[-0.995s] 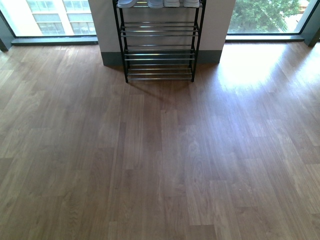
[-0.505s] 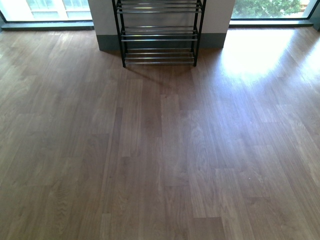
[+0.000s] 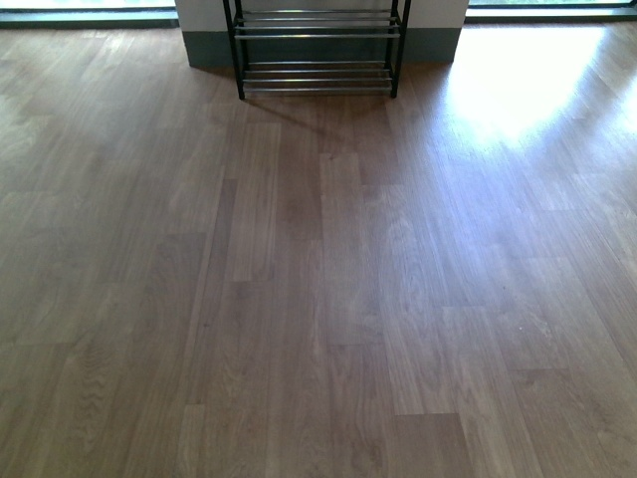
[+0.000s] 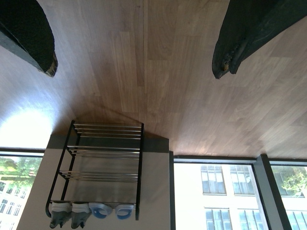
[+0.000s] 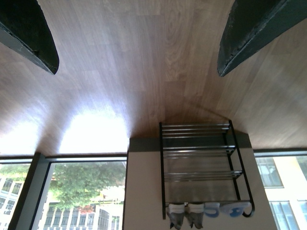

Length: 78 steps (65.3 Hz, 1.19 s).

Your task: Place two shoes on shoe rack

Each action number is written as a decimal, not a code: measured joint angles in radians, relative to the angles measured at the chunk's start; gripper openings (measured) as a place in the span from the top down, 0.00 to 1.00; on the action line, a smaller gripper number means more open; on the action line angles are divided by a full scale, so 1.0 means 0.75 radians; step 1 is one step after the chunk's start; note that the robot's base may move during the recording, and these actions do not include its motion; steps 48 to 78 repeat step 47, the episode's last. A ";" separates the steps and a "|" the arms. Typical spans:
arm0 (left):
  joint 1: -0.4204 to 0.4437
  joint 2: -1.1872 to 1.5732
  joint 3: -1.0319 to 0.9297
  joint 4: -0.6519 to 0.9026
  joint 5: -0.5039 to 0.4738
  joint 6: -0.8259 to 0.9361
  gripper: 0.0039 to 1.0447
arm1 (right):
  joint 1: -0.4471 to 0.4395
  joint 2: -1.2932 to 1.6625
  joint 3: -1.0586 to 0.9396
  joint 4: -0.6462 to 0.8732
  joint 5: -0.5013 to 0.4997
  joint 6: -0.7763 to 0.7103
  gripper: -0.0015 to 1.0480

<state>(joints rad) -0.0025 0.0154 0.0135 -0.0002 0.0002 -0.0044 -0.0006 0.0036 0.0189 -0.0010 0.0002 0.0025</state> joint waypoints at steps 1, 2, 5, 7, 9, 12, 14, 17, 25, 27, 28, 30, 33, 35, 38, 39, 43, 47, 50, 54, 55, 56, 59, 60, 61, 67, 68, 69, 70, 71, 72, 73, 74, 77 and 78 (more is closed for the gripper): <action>0.000 0.000 0.000 0.000 0.000 0.001 0.09 | 0.000 0.000 0.000 0.000 0.000 0.000 0.09; 0.000 0.000 0.000 0.000 0.000 0.001 0.09 | 0.000 0.000 0.001 0.000 0.000 0.000 0.09; 0.000 0.000 0.000 0.000 0.000 0.001 0.09 | 0.000 0.000 0.000 0.000 0.000 0.000 0.09; 0.000 0.000 0.000 0.000 0.000 0.001 0.09 | 0.000 0.000 0.000 0.000 0.001 0.000 0.09; 0.000 0.000 0.000 0.000 0.000 0.001 0.09 | 0.000 0.000 0.001 0.000 0.000 0.000 0.09; 0.000 0.000 0.000 0.000 0.000 0.001 0.09 | 0.000 0.000 0.000 0.000 0.000 0.000 0.09; 0.000 0.000 0.000 0.000 0.000 0.001 0.09 | 0.000 0.000 0.000 0.000 0.000 0.000 0.09; 0.000 0.000 0.000 0.000 0.000 0.001 0.09 | 0.000 0.000 0.001 0.000 0.000 0.000 0.09; 0.000 0.000 0.000 0.000 0.000 0.000 0.09 | 0.000 -0.001 0.001 0.000 0.000 0.000 0.09; 0.000 0.000 0.000 0.000 0.000 0.001 0.09 | 0.000 -0.001 0.001 -0.001 0.001 0.000 0.09; 0.000 0.000 0.000 0.000 0.000 0.001 0.09 | 0.000 -0.001 0.000 -0.001 0.001 0.000 0.09; 0.000 0.000 0.000 0.000 0.000 0.000 0.09 | 0.000 -0.001 0.001 0.000 0.000 0.000 0.09; 0.000 0.000 0.000 0.000 0.000 0.001 0.09 | 0.000 -0.001 0.000 0.000 0.001 0.000 0.09; 0.000 0.000 0.000 0.000 0.000 0.001 0.09 | 0.000 -0.001 0.000 -0.001 0.001 0.000 0.09; 0.000 0.000 0.000 0.000 0.000 0.001 0.09 | 0.000 -0.001 0.001 0.000 0.001 0.000 0.09; 0.000 0.000 0.000 0.000 0.000 0.001 0.09 | 0.000 -0.001 0.000 0.000 0.001 0.000 0.09; 0.000 0.000 0.000 0.000 0.000 0.001 0.09 | 0.000 -0.001 0.000 0.000 0.001 0.000 0.09; 0.000 0.000 0.000 0.000 0.000 0.001 0.09 | 0.000 -0.001 0.000 0.000 0.001 0.000 0.09; 0.000 0.000 0.000 0.000 0.000 0.001 0.09 | 0.000 -0.001 0.000 0.000 0.001 0.000 0.09; 0.000 0.000 0.000 0.000 0.000 0.001 0.09 | 0.000 -0.001 0.000 0.000 0.001 0.000 0.09; 0.000 0.000 0.000 0.000 0.000 0.001 0.09 | 0.000 -0.001 0.000 0.000 0.001 0.000 0.09; 0.000 0.000 0.000 0.000 0.000 0.001 0.09 | 0.000 -0.001 0.000 0.000 0.001 0.000 0.09; 0.000 0.000 0.000 0.000 0.000 0.001 0.09 | 0.000 -0.001 0.000 0.000 0.001 0.000 0.09; 0.000 0.000 0.000 0.000 0.000 0.001 0.09 | 0.000 -0.001 0.000 0.000 0.001 0.000 0.09; 0.000 0.000 0.000 0.000 0.000 0.001 0.09 | 0.000 -0.001 0.000 0.000 0.001 0.000 0.09; 0.000 0.000 0.000 0.000 0.000 0.001 0.09 | 0.000 -0.001 0.000 0.000 0.001 0.000 0.09; 0.000 0.000 0.000 0.000 0.000 0.001 0.09 | 0.000 -0.001 0.000 0.000 0.001 0.000 0.09; 0.000 0.000 0.000 0.000 0.000 0.001 0.09 | 0.000 -0.001 0.000 0.000 0.001 0.000 0.09; 0.000 0.000 0.000 0.000 0.000 0.001 0.09 | 0.000 -0.001 0.000 0.000 0.001 0.000 0.09; 0.000 0.000 0.000 0.000 0.000 0.001 0.09 | 0.000 -0.001 0.000 0.000 0.001 0.000 0.09; 0.000 0.000 0.000 0.000 0.000 0.001 0.09 | 0.000 -0.001 0.000 0.000 0.001 0.000 0.09; 0.000 0.000 0.000 0.000 0.000 0.001 0.09 | 0.000 -0.001 0.000 0.000 0.001 0.000 0.09; 0.000 0.000 0.000 0.000 0.000 0.001 0.09 | 0.000 -0.001 0.000 0.000 0.001 0.000 0.09; 0.000 0.000 0.000 0.000 0.000 0.001 0.09 | 0.000 -0.001 0.000 0.000 0.001 0.000 0.09; 0.000 0.000 0.000 0.000 0.000 0.001 0.09 | 0.000 -0.001 0.000 0.000 0.001 0.000 0.09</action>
